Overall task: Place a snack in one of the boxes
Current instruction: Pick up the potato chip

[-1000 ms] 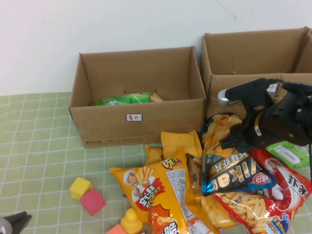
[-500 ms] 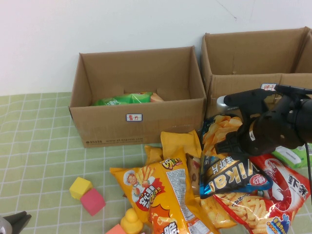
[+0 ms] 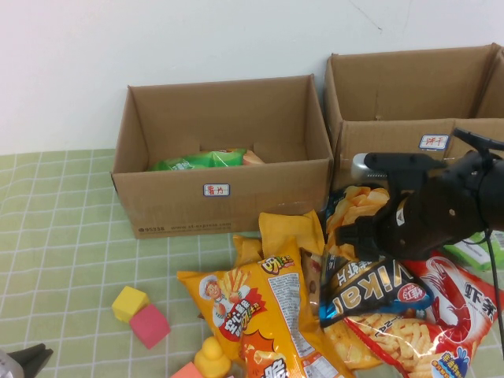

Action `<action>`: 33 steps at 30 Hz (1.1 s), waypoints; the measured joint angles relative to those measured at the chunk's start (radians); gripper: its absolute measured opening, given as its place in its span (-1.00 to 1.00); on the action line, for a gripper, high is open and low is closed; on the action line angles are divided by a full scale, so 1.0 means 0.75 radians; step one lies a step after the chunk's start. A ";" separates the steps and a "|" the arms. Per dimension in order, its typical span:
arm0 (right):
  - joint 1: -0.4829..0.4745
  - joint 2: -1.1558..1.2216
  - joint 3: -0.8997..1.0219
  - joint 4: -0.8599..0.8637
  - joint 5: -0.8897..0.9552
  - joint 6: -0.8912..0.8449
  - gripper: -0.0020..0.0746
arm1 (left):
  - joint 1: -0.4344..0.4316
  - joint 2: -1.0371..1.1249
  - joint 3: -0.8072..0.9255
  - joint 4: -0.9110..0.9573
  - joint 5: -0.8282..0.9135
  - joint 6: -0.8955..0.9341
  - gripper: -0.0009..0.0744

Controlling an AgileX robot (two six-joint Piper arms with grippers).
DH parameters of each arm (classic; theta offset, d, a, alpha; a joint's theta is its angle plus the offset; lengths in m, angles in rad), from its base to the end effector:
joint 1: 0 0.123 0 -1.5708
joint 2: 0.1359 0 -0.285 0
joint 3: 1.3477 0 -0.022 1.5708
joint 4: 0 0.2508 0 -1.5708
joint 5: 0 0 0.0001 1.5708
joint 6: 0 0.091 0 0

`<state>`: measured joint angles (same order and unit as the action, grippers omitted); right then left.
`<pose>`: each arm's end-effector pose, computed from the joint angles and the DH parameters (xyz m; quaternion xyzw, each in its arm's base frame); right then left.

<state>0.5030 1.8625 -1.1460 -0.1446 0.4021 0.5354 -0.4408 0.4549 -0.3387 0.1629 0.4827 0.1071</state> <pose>0.3361 0.1790 0.1747 -0.0410 0.9621 0.0928 0.2530 0.0879 -0.0339 0.2524 0.2742 0.8164 -0.0156 0.5079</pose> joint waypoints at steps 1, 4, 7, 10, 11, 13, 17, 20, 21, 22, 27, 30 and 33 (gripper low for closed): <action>0.000 0.000 0.000 0.027 0.000 -0.020 0.06 | 0.000 0.000 0.000 0.000 -0.003 0.000 -0.98; 0.000 0.000 0.000 0.115 0.005 -0.113 0.06 | 0.000 0.000 0.000 0.000 -0.005 0.000 -0.98; 0.000 0.000 0.000 0.193 0.014 -0.195 0.06 | 0.000 0.000 0.000 0.000 -0.005 0.000 -0.98; 0.000 0.003 -0.002 0.239 0.015 -0.249 0.06 | 0.000 0.000 0.001 0.000 -0.013 0.000 -0.98; 0.000 0.008 -0.002 0.245 0.015 -0.255 0.06 | 0.000 0.000 0.001 0.000 -0.013 0.000 -0.98; 0.000 0.022 -0.002 0.252 0.011 -0.265 0.06 | 0.000 0.000 0.001 0.000 -0.015 0.000 -0.98; -0.002 0.053 -0.002 0.268 -0.020 -0.272 0.06 | 0.000 0.000 0.001 0.000 -0.015 0.000 -0.98; -0.002 0.063 -0.002 0.274 -0.046 -0.275 0.04 | 0.000 0.000 0.001 0.003 -0.015 0.000 -0.98; -0.002 0.064 -0.002 0.274 -0.055 -0.275 0.00 | 0.000 0.000 0.001 0.006 -0.015 0.000 -0.98; -0.002 0.066 -0.002 0.274 -0.061 -0.277 -0.06 | 0.000 0.000 0.003 0.014 -0.015 0.000 -0.98; -0.005 0.071 -0.002 0.274 -0.066 -0.278 -0.64 | 0.000 0.000 0.011 0.030 -0.015 0.000 -0.98; -0.006 0.071 -0.003 0.274 -0.066 -0.278 -0.78 | 0.000 0.000 0.011 0.032 -0.015 0.000 -0.98; -0.006 0.058 -0.003 0.274 -0.066 -0.278 -0.79 | 0.000 0.000 0.011 0.042 -0.015 0.000 -0.98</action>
<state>0.4984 1.9060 -1.1482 0.0606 0.3524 0.3272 -0.4408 0.4549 -0.3304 0.1940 0.4712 0.1071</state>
